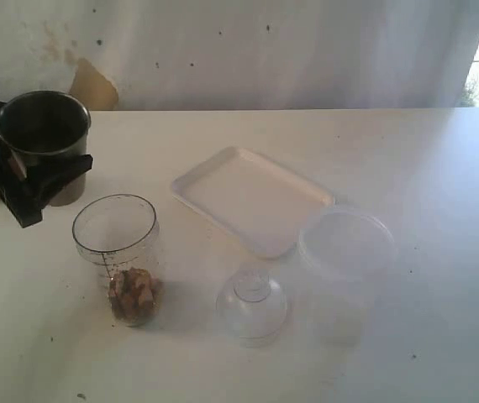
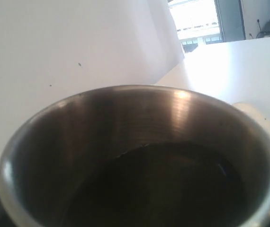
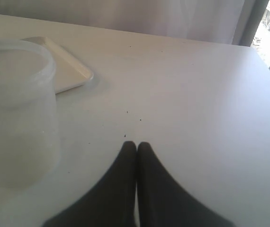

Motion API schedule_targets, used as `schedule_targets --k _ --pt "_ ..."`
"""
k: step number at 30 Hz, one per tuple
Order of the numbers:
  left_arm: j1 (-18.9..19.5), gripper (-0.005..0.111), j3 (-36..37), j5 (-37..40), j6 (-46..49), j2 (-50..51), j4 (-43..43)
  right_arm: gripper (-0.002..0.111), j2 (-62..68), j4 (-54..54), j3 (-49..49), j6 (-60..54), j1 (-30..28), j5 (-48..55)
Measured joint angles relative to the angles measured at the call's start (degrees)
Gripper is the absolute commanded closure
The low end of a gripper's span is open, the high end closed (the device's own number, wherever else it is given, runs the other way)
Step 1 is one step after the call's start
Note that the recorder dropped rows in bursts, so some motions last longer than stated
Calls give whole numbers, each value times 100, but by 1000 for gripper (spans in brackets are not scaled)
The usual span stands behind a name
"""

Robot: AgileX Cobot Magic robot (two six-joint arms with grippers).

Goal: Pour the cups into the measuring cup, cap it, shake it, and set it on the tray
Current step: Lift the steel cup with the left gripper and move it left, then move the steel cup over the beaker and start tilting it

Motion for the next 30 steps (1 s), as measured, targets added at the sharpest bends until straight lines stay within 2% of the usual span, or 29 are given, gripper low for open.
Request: schedule_targets --k 7,17,25,30 --pt "0 107 0 0 -619 0 -139 108 0 0 0 0 0 0" --pt "-464 107 -303 -36 -922 162 -210 108 0 0 0 0 0 0" --pt "-464 107 -340 -25 -589 290 -210 108 0 0 0 0 0 0" --pt "-464 107 -340 -36 71 290 -103 108 0 0 0 0 0 0"
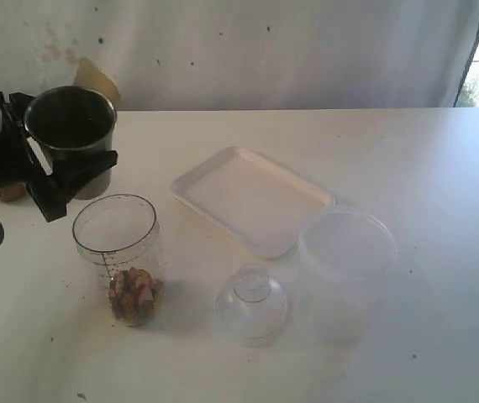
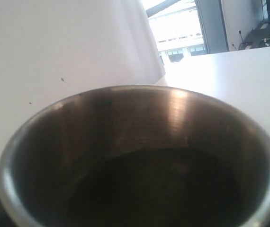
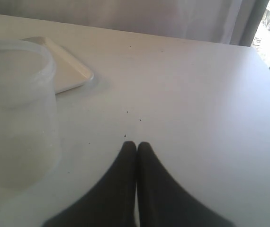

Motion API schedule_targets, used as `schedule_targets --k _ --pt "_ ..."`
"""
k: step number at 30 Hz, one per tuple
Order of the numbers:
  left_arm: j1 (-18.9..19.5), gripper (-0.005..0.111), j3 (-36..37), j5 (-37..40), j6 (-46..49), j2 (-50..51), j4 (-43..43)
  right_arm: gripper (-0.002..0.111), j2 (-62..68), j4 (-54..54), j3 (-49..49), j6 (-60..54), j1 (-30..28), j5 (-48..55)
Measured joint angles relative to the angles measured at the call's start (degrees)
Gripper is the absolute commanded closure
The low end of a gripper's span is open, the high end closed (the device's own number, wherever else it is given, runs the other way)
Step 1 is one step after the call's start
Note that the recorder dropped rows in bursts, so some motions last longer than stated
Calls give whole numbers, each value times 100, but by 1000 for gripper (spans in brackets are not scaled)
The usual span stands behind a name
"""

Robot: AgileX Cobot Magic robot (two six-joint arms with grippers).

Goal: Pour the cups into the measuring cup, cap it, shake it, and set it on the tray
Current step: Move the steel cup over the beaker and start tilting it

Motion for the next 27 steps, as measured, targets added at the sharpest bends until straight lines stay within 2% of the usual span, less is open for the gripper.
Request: schedule_targets --k 5,15,27 --pt "0 107 0 0 689 0 86 108 0 0 0 0 0 0" --pt "0 107 0 0 874 0 529 108 0 0 0 0 0 0" --pt "0 107 0 0 1364 0 577 108 0 0 0 0 0 0"
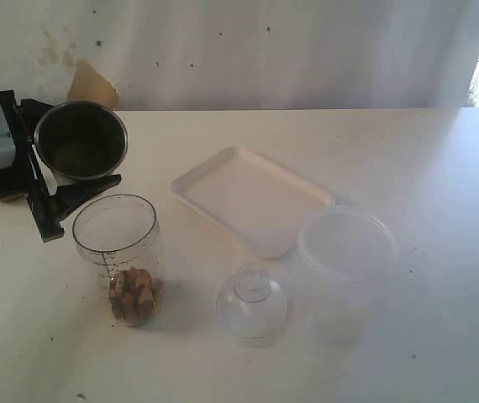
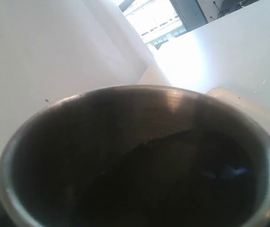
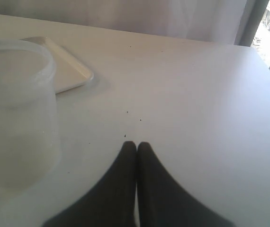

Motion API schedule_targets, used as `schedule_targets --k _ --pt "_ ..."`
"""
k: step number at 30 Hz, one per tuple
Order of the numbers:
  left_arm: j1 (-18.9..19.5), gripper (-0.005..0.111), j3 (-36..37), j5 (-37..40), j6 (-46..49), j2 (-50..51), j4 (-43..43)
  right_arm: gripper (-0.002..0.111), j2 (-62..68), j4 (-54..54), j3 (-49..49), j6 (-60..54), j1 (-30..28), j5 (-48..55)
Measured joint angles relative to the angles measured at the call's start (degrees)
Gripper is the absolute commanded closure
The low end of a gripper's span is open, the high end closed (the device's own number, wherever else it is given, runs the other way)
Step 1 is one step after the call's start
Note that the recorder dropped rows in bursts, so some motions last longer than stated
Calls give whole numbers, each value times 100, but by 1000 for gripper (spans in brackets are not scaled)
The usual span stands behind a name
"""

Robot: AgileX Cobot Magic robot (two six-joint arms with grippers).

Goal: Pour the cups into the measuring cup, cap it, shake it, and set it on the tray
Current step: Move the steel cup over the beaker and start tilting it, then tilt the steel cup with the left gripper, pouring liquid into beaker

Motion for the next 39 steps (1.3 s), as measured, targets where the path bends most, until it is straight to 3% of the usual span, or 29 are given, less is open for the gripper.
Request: schedule_targets --k 39 --pt "0 107 0 0 2032 0 230 108 0 0 0 0 0 0"
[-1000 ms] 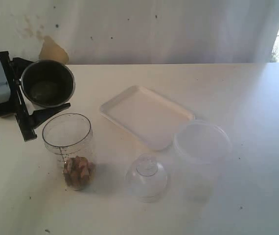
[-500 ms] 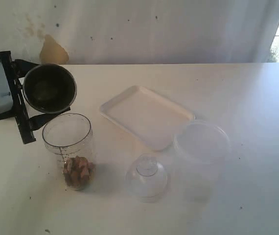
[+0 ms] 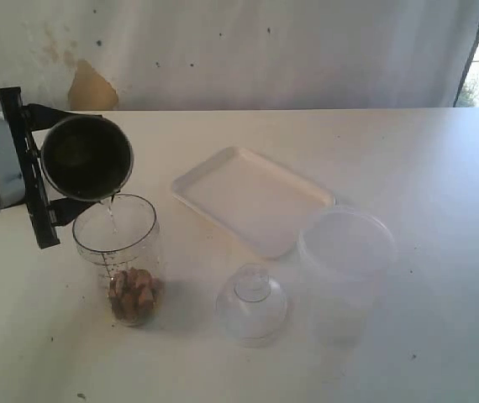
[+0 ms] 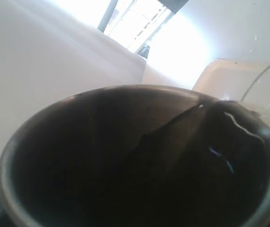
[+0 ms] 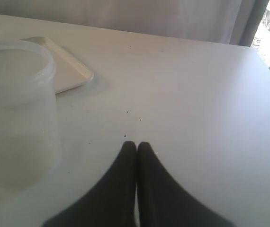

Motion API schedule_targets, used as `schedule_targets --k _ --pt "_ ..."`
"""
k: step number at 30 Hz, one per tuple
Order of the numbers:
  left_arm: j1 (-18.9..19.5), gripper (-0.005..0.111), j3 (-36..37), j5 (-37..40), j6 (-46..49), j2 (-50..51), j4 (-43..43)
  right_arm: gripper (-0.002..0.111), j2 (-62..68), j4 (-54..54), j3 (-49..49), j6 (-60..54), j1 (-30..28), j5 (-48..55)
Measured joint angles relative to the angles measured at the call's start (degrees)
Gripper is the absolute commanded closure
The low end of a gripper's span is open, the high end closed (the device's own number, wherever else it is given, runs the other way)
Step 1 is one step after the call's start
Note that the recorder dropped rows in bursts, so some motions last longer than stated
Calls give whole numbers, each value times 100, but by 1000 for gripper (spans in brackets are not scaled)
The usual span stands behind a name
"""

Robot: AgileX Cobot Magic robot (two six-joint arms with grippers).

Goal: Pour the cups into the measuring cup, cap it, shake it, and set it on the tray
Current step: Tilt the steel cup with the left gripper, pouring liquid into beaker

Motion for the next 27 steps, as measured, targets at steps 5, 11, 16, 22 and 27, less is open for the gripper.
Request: schedule_targets --k 5,11,16,22,27 --pt "0 107 0 0 157 0 0 108 0 0 0 0 0 0" --pt "0 107 0 -34 379 0 0 108 0 0 0 0 0 0" --pt "0 107 0 -45 669 0 -12 108 0 0 0 0 0 0" --pt "0 107 -12 -66 907 0 -12 108 0 0 0 0 0 0" --pt "0 107 -12 -87 1146 0 -23 108 0 0 0 0 0 0"
